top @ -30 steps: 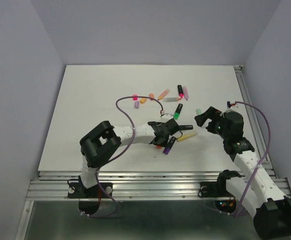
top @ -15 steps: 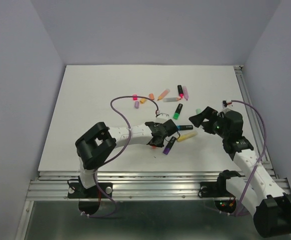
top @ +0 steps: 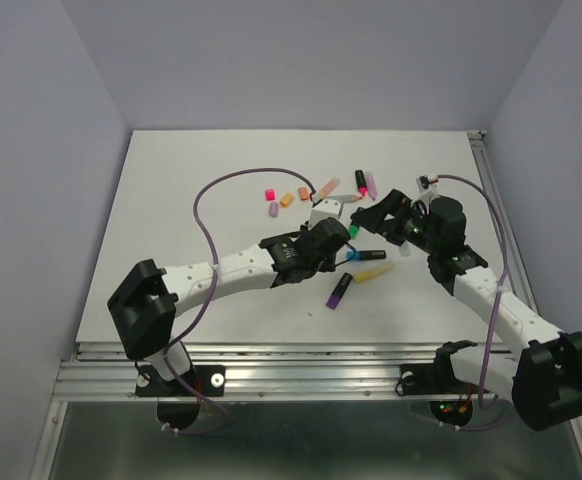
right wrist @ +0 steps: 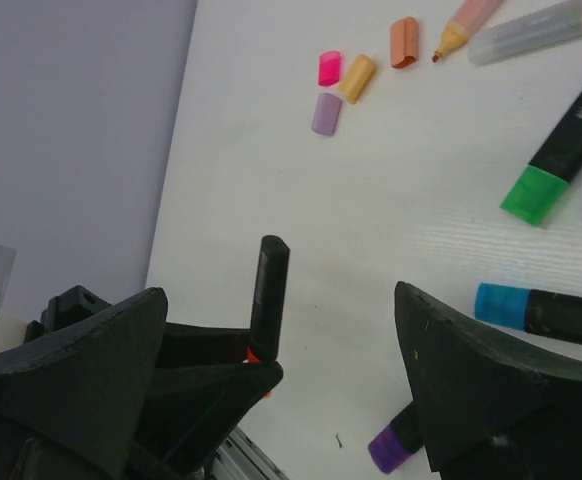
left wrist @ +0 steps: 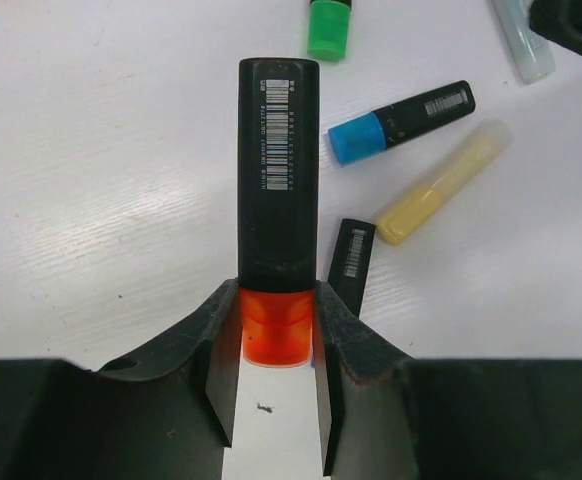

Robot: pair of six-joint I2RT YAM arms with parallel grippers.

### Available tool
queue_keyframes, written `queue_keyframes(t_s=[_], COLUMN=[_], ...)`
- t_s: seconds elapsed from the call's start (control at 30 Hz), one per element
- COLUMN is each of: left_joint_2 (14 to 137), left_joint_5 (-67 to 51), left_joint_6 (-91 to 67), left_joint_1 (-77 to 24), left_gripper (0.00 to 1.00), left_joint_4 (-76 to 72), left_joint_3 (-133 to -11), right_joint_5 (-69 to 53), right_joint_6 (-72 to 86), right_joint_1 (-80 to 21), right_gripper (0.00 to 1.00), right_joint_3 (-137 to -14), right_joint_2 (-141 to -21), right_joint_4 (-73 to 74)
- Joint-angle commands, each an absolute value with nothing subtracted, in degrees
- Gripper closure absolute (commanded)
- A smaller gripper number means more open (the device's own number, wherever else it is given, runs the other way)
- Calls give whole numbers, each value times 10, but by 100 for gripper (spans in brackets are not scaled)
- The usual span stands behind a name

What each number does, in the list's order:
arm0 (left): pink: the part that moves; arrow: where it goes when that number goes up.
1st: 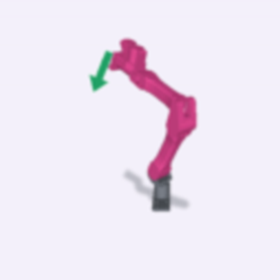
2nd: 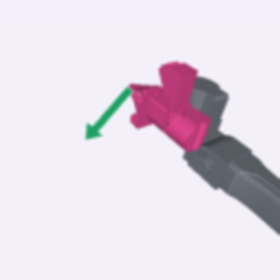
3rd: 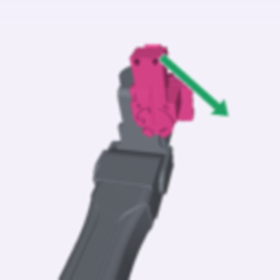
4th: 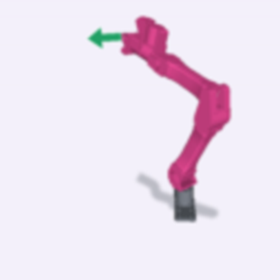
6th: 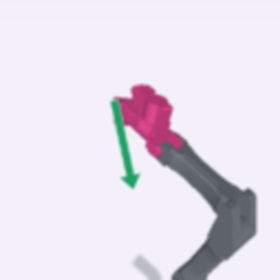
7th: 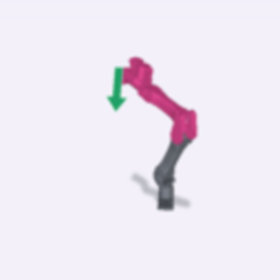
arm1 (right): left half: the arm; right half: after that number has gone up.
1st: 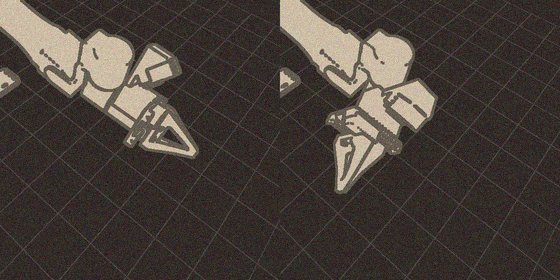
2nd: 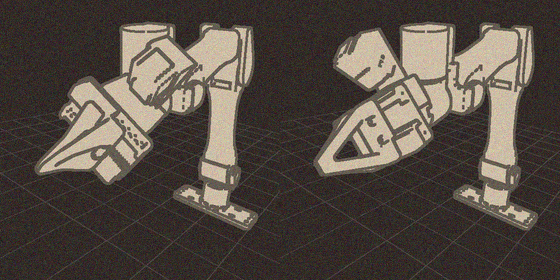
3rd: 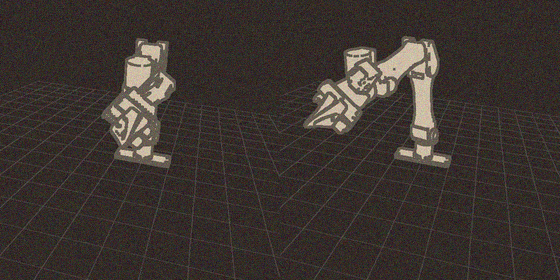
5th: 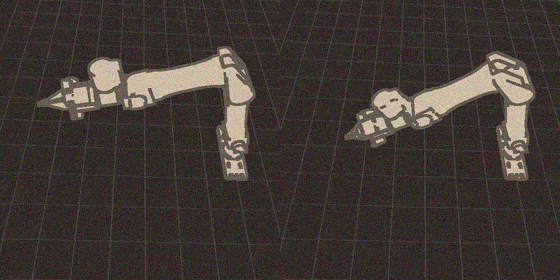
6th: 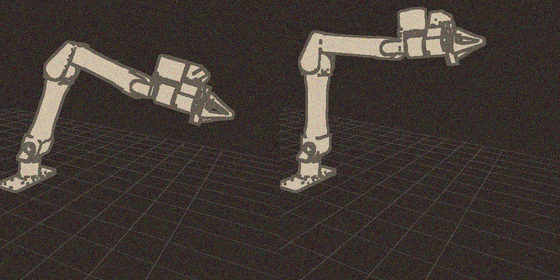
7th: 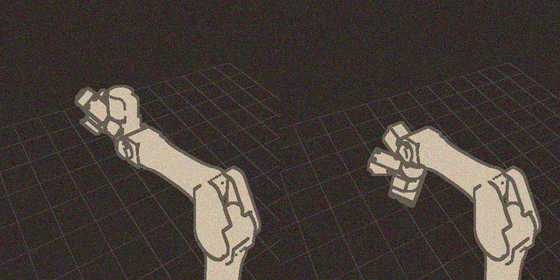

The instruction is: Open the pen caps

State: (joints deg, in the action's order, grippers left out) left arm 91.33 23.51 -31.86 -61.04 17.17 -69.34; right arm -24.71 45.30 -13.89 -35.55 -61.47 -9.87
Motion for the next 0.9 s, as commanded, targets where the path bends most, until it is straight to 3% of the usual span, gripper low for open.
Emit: queue_keyframes(t_s=[0.0,0.2,0.63,0.83,0.87], left_joint_2=[902,885,853,861,860], left_joint_5=[232,229,255,262,262], left_joint_6=[-294,-293,-296,-298,-302], left_joint_1=[-615,-617,-618,-618,-619], left_gripper=[100,100,100,100,100], left_joint_4=[141,126,108,109,113], left_joint_3=[-708,-706,-684,-691,-690], right_joint_5=[-191,-117,-99,-76,-69], right_joint_6=[443,442,468,474,469], right_joint_1=[-190,-257,-330,-343,-343], right_gripper=[0,0,22,59,76], right_joint_3=[-440,-472,-479,-470,-468], right_joint_2=[-644,-716,-766,-748,-743], right_joint_4=[-137,-121,-131,-131,-133])
